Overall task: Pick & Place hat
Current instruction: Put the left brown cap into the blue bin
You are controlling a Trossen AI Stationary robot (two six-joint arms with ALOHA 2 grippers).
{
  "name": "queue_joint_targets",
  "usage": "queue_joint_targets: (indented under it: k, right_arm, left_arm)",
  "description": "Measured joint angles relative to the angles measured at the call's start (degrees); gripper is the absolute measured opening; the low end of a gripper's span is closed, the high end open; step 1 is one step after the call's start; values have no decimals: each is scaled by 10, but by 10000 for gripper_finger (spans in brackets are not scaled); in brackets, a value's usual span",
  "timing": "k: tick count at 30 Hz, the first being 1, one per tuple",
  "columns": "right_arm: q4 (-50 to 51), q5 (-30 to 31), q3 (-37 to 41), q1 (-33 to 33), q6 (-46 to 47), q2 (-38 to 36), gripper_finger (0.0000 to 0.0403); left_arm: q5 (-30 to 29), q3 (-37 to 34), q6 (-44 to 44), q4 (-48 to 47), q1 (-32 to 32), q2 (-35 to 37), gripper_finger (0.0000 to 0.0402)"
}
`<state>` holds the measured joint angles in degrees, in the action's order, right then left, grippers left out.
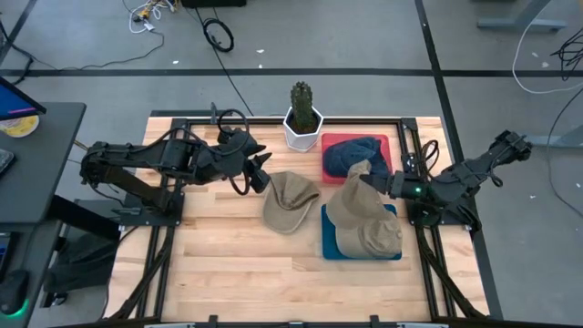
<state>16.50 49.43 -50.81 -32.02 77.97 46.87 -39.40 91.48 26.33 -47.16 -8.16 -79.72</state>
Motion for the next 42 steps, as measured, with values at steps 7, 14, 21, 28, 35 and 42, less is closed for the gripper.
queue_joint_targets:
  k: [7,14,21,28,35,42]
  right_arm:
    - [47,72,0,-37,48,11,14]
    - [84,102,0,-46,102,35,14]
    - [116,101,0,-49,169,74,14]
    - [115,101,0,-65,234,122,14]
    - [149,101,0,-72,304,155,14]
    - [181,96,0,-72,372,187,14]
  left_arm:
    - [-13,0,0,-1,0,0,117]
    - [-14,0,0,-1,11,0,117]
    - [-15,0,0,-1,16,0,117]
    - [-15,0,0,0,16,0,117]
    - [-14,0,0,0,16,0,117]
    - [-15,0,0,0,16,0,117]
